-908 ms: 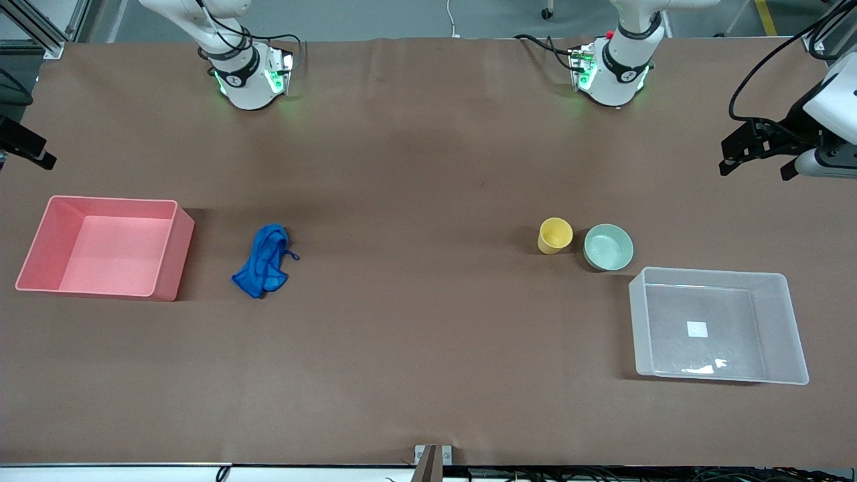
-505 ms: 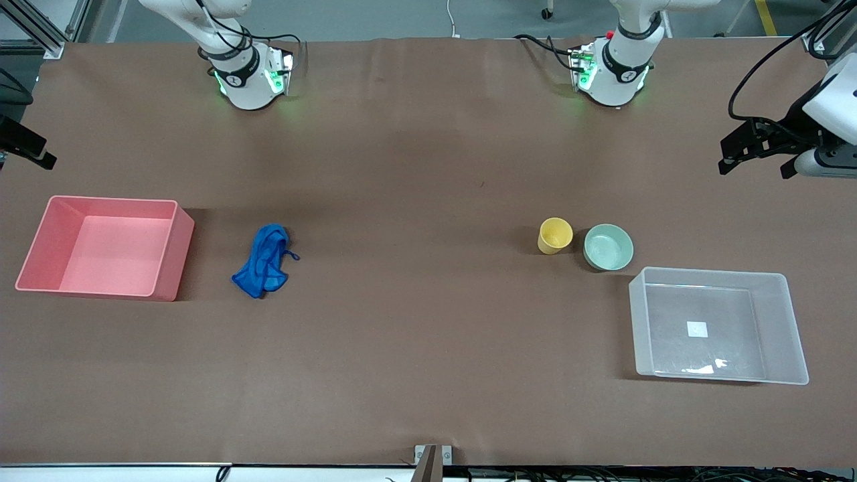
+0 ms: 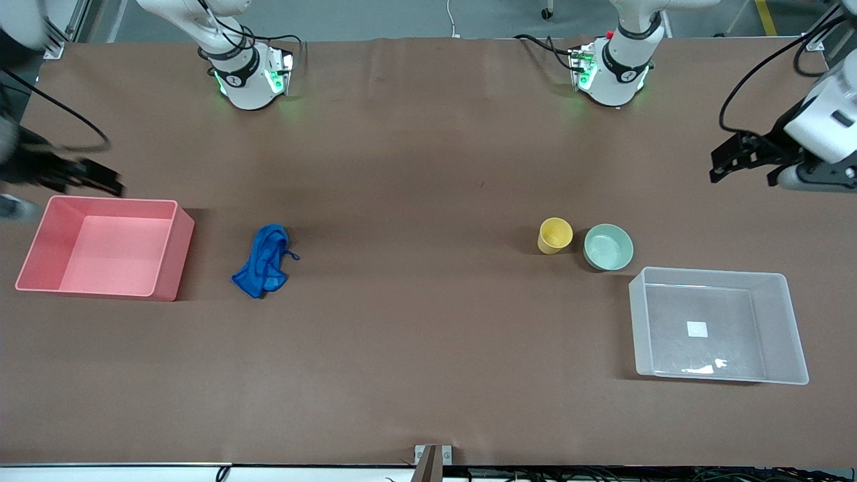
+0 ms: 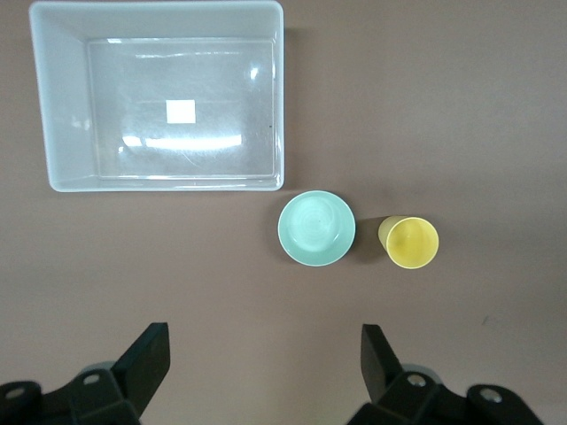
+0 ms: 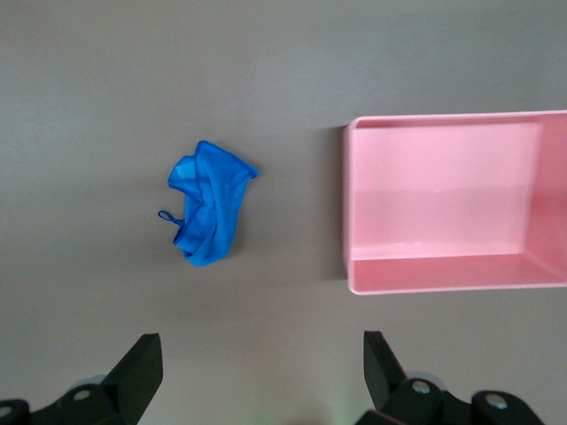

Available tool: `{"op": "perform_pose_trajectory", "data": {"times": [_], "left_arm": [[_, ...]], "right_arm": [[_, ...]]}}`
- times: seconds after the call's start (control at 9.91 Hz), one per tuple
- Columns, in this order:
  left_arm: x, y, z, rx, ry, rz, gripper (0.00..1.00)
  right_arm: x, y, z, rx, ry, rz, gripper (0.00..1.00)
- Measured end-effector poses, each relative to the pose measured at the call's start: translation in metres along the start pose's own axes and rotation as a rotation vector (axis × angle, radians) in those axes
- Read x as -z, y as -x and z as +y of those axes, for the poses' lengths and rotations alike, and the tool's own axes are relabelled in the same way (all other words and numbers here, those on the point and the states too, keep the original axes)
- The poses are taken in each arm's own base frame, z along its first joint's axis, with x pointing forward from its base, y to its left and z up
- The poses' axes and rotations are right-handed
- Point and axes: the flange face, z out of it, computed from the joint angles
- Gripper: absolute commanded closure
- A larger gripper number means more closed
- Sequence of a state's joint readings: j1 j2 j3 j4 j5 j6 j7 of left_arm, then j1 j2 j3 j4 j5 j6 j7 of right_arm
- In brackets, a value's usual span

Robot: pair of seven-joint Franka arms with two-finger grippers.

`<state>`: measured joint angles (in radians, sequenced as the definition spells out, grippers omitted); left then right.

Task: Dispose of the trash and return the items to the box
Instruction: 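Reach the right gripper to the blue cloth while the left gripper reaches the bowl, then grasp the blue cloth with the right gripper while the left gripper grasps the bowl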

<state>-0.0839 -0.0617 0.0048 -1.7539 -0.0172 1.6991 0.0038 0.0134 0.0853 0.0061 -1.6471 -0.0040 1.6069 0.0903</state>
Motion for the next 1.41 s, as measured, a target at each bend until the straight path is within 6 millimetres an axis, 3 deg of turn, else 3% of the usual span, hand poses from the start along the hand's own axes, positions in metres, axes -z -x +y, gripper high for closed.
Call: {"op": "perform_pose_trajectory", "data": {"times": [0.2, 0.4, 0.71, 0.81, 1.01, 1.11, 1.21, 1.41], "left_arm": [[-0.065, 0.007, -0.005, 0.003, 0.000, 0.001, 0.01], [-0.141, 0.023, -0.009, 0.009, -0.001, 0.002, 0.00], [-0.226, 0.040, -0.013, 0.015, -0.004, 0.000, 0.00], [-0.254, 0.040, -0.013, 0.016, -0.006, 0.008, 0.00], [-0.309, 0.035, -0.015, 0.018, -0.010, 0.016, 0.02], [-0.335, 0.034, -0.015, 0.018, -0.012, 0.015, 0.05], [-0.357, 0.033, -0.016, 0.018, -0.013, 0.013, 0.16], [-0.380, 0.036, -0.015, 0.017, -0.014, -0.005, 0.80]], "right_arm": [[-0.091, -0.017, -0.041, -0.020, -0.002, 0.018, 0.00], [-0.180, -0.014, -0.085, -0.021, -0.014, 0.039, 0.00], [-0.314, 0.003, -0.105, 0.011, -0.042, 0.076, 0.01], [-0.339, 0.006, -0.105, 0.012, -0.046, 0.073, 0.11], [-0.353, 0.007, -0.106, 0.016, -0.044, 0.063, 0.23], [-0.355, 0.007, -0.105, 0.018, -0.043, 0.069, 0.24], [-0.358, 0.007, -0.103, 0.027, -0.036, 0.076, 0.24], [-0.361, 0.006, -0.090, 0.033, -0.013, 0.081, 0.23]]}}
